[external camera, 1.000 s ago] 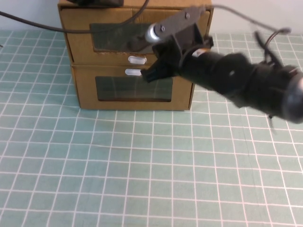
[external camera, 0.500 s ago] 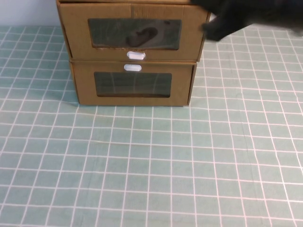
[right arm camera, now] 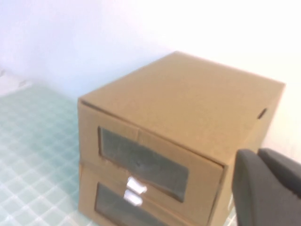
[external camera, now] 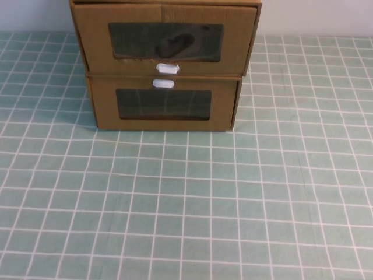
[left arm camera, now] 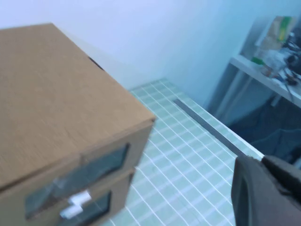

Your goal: Close the shoe box

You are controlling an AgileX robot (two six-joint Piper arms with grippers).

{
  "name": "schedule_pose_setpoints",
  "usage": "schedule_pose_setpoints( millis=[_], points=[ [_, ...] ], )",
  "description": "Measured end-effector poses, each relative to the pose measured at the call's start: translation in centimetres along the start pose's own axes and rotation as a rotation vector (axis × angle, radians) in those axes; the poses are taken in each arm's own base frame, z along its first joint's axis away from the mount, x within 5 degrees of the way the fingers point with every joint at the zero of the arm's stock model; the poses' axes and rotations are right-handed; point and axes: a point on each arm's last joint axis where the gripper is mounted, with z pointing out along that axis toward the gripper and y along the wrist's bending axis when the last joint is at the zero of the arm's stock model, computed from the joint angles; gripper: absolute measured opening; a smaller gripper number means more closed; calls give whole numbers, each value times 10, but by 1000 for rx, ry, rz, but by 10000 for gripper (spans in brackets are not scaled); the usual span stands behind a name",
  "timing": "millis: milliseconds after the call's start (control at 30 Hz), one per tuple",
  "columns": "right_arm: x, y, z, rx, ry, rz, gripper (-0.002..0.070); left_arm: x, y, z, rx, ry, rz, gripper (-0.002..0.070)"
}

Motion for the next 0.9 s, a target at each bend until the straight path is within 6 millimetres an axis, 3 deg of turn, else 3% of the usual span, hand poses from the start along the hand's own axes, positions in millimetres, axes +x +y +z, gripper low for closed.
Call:
schedule_pose_setpoints(
  millis=[133,300,467,600,767,900],
  points=[
    [16,12,-35,89,-104,34,-14,27,-17,-17,17,30,8,-4],
    [59,23,-68,205,-184,83,-14,79,-38,-38,24,84,59,-4],
    [105,37,-84,222,-168,104,-14,145,-47,-44,11,124,11,-4],
    [129,44,-91,222,-157,109,-14,201,-52,-48,-18,124,-20,-3],
    [142,49,-94,213,-146,110,-14,239,-55,-54,-76,75,-10,-4],
    [147,55,-92,145,-91,112,-14,248,-52,-58,-142,57,30,-4]
  ],
)
